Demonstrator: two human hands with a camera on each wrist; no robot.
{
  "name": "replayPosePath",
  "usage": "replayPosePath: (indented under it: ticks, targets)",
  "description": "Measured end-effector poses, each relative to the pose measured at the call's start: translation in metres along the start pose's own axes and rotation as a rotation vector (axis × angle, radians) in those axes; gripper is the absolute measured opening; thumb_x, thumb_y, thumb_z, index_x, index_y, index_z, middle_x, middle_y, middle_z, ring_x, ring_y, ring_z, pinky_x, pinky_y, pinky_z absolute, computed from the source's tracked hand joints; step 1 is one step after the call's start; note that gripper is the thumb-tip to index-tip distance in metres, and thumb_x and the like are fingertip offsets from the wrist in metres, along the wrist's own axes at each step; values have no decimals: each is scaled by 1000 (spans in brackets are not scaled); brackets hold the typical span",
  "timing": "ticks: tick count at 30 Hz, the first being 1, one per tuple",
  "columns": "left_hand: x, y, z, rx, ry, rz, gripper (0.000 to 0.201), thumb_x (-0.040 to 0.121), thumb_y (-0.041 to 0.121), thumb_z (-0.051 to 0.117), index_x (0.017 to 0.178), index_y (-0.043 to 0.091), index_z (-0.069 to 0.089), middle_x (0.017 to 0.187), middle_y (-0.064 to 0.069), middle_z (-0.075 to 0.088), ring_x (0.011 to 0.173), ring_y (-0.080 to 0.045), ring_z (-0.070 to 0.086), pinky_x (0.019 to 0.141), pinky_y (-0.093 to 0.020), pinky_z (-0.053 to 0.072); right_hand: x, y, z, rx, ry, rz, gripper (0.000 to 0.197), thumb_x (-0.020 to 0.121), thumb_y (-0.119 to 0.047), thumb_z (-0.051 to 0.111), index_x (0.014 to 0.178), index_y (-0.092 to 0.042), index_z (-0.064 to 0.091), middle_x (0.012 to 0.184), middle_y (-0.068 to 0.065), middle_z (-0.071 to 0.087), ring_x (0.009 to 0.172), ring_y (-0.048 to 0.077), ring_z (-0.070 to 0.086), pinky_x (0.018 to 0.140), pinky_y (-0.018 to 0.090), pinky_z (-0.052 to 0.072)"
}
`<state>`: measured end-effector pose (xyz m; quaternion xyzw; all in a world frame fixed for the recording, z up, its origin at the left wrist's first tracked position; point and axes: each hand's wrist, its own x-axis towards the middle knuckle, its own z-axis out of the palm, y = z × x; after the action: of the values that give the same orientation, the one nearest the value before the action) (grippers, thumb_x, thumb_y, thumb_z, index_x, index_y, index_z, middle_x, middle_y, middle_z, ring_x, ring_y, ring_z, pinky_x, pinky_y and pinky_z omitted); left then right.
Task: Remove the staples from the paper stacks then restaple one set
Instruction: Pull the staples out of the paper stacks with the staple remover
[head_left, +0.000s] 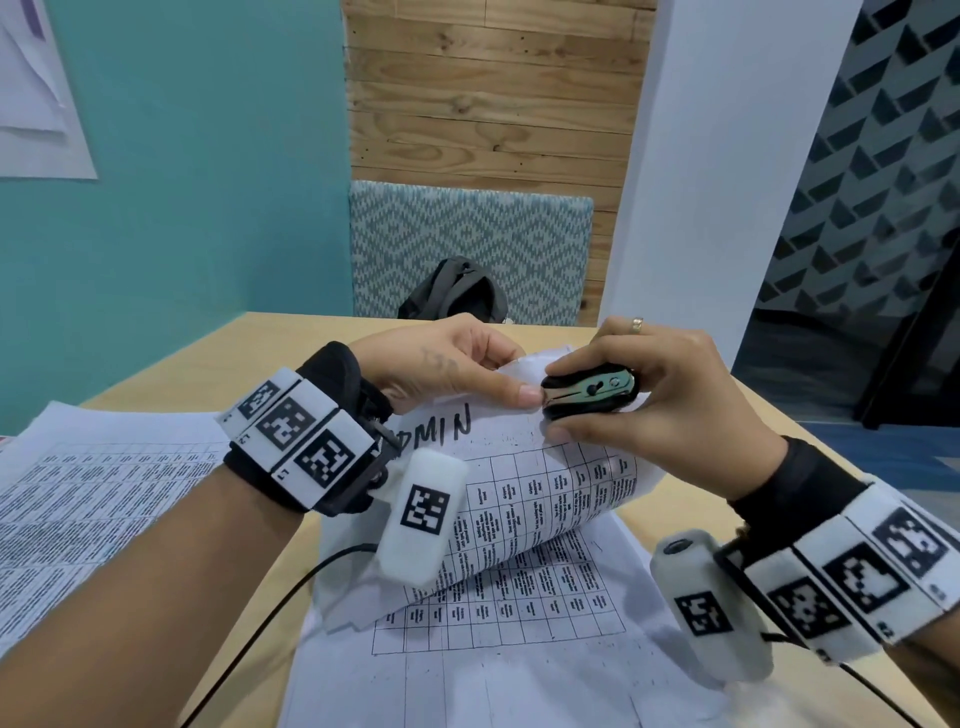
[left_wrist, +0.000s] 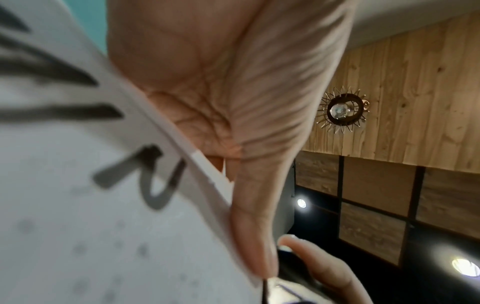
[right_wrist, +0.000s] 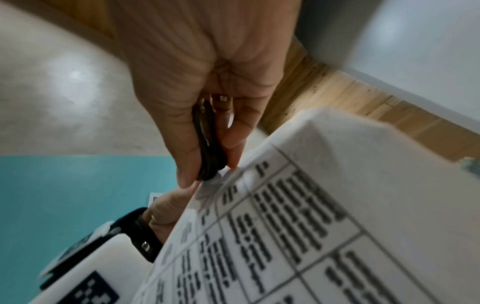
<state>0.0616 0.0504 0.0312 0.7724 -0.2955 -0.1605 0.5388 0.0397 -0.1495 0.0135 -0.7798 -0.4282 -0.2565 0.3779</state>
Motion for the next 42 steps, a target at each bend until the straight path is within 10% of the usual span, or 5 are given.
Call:
replayPosePath:
  ticks: [11, 19, 24, 29, 42]
  targets:
    - [0, -3, 7, -83, -60, 26, 14, 82, 5, 56, 90, 7, 67, 82, 0, 71, 76, -13, 67, 73, -20, 50, 0, 6, -8, 327, -3, 173, 32, 48, -16, 85, 78, -18, 72, 73, 4, 63, 69, 11, 61, 62, 28, 50]
    - [0, -2, 1, 117, 147, -129, 34, 64, 24, 74, 85, -1, 66, 90, -25, 64, 79, -32, 58, 79, -41, 46, 0, 3, -12, -362, -27, -81, 29, 62, -26, 76, 85, -8, 72, 72, -4, 57, 62, 11, 53, 58, 30, 45]
    - [-3, 2, -3, 120, 128, -173, 27, 71, 22, 65, 89, 1, 63, 88, -20, 62, 76, -29, 57, 72, -34, 46, -1, 4, -16, -285, -60, -35, 32, 59, -28, 77, 85, -10, 73, 71, -7, 54, 66, 10, 52, 60, 19, 41]
    - [-2, 1, 0, 43, 33, -195, 10, 88, 3, 53, 95, -1, 60, 81, -12, 64, 61, -17, 62, 57, -24, 52, 0, 4, -13, -321, -119, -35, 41, 60, -32, 77, 96, -14, 72, 82, -7, 55, 70, 13, 55, 64, 34, 48]
    - [4, -5, 8, -245, 0, -149, 19, 88, 1, 50, 101, -7, 61, 91, -8, 70, 80, -9, 67, 76, -17, 53, 1, 5, -12, -356, -175, -160, 41, 60, -20, 74, 100, -9, 72, 87, 3, 62, 69, 24, 62, 56, 42, 53]
